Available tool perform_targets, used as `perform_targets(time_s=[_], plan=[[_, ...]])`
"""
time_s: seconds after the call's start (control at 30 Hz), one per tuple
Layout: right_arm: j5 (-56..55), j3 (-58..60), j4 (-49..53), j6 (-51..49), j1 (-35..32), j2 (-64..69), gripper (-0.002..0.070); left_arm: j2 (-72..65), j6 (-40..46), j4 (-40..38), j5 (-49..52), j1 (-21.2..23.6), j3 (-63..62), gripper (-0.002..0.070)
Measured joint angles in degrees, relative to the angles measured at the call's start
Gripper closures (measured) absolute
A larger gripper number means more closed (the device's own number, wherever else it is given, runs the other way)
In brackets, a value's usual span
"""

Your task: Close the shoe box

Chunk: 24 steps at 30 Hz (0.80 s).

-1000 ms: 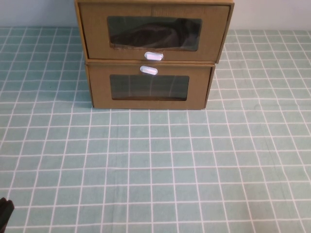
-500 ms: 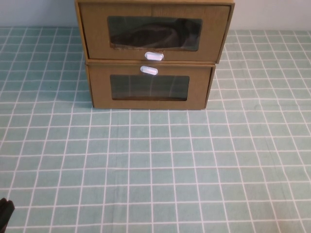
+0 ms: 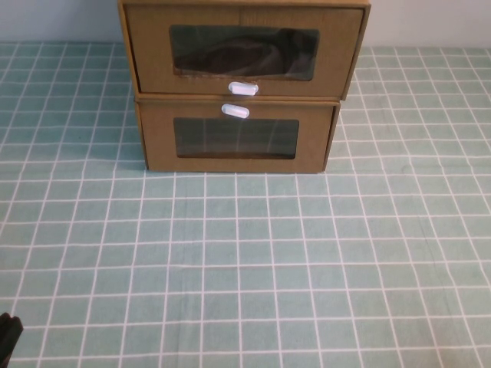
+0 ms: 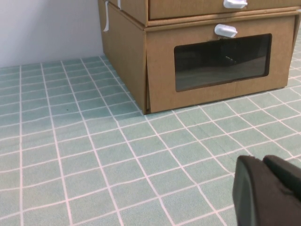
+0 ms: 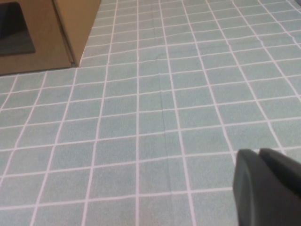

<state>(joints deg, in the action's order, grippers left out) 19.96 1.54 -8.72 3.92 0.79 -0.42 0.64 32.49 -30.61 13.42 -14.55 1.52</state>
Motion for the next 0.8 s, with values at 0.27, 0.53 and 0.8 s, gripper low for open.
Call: perform_targets(time_s=[0.27, 0.53, 0.8], plan=[[0.0, 0.0, 0.0, 0.0, 0.0, 0.0, 0.0687, 0.0, 0.0, 0.0, 0.0, 0.0, 0.0, 0.068], [0.0, 0.0, 0.0, 0.0, 0.0, 0.0, 0.0687, 0.0, -24.1, 27.3, -3.7, 5.5, 0.0, 0.068], [0.0, 0.0, 0.0, 0.0, 0.0, -0.1, 0.0687, 0.0, -32.5, 33.7, 6.3, 13.3, 0.0, 0.068]])
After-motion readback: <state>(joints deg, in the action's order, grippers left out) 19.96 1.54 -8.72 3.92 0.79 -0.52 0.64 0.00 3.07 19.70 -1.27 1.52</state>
